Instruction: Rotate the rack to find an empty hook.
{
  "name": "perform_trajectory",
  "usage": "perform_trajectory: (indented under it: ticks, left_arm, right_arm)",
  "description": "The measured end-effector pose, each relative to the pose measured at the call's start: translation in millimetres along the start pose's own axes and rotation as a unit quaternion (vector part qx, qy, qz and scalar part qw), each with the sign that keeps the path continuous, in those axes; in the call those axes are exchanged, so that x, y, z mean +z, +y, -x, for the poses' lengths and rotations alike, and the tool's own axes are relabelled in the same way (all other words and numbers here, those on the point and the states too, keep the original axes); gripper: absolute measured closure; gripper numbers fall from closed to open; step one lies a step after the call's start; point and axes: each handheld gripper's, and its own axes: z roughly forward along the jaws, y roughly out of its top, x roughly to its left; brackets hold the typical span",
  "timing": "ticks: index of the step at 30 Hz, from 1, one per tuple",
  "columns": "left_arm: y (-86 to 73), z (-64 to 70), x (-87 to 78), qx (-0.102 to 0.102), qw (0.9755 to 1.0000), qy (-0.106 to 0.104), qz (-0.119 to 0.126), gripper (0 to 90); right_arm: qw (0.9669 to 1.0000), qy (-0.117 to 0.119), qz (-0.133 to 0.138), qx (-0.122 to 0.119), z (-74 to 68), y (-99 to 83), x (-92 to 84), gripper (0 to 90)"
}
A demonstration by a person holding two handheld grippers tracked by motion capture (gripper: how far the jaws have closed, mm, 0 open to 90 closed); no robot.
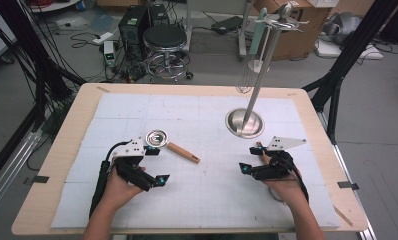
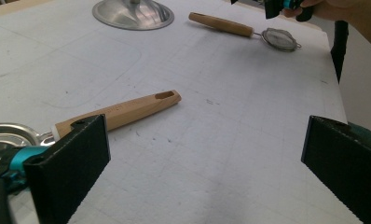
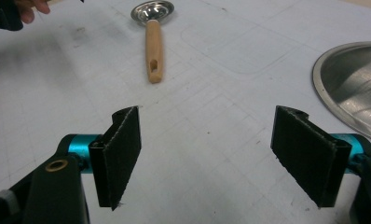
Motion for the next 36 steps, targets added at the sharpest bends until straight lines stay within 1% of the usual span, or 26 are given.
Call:
perform_trajectory:
  ticks: [4, 6, 8, 14, 23, 24, 25, 27, 31, 34, 36]
  left_arm:
    - [0.0, -0.7, -0.7, 0.003, 1.0000, -0.001, 0.000, 1.6]
    - [-0.1, -0.7, -0.7, 0.000, 1.0000, 0.001, 0.002, 1.6]
    - [-0.6, -1.1, -1.0, 0.002, 1.0000, -0.001, -0.002, 1.6]
    - [-1.4, 0.1, -2.1, 0.002, 1.0000, -0.001, 0.001, 1.6]
    - [-1.9, 0.1, -1.9, 0.001, 1.0000, 0.000, 0.000, 1.6]
    - [-1.8, -0.1, -1.8, -0.001, 1.0000, -0.001, 0.001, 1.6]
    - [-1.7, -0.2, -1.5, -0.005, 1.0000, -0.005, 0.007, 1.6]
    - [-1.3, -0.7, -1.7, -0.008, 0.9998, -0.009, 0.015, 1.6]
    - [-1.8, -1.5, -2.0, -0.007, 0.9999, -0.006, 0.009, 1.6]
    - [-1.5, -1.8, -2.1, -0.012, 0.9997, -0.011, 0.019, 1.6]
    - [-1.5, -1.8, -2.0, -0.014, 0.9995, -0.015, 0.023, 1.6]
  right_arm:
    - [0.9999, 0.000, 0.012, 0.001, -1.1, 1.1, -3.0, 23.1]
    - [0.9999, 0.001, 0.014, -0.001, -2.0, 1.6, -3.1, 22.6]
    - [0.9999, 0.001, 0.013, -0.001, -2.2, 1.6, -2.9, 22.0]
    - [0.9998, -0.004, 0.020, -0.002, -2.2, 2.6, -3.3, 20.4]
    - [0.9997, 0.003, 0.023, 0.000, -0.3, 2.2, -4.1, 19.2]
    - [0.9997, 0.003, 0.023, 0.001, -0.5, 1.9, -4.0, 19.1]
    - [0.9997, 0.004, 0.022, 0.001, -0.4, 1.7, -4.0, 19.1]
    - [0.9997, 0.006, 0.024, 0.000, 0.0, 1.3, -4.3, 19.1]
    - [0.9995, 0.008, 0.030, 0.005, 0.1, 1.5, -5.1, 19.0]
    - [0.9996, 0.007, 0.027, 0.004, 0.7, 1.1, -5.0, 19.0]
    - [0.9996, 0.010, 0.027, 0.006, 0.4, 0.8, -4.8, 19.0]
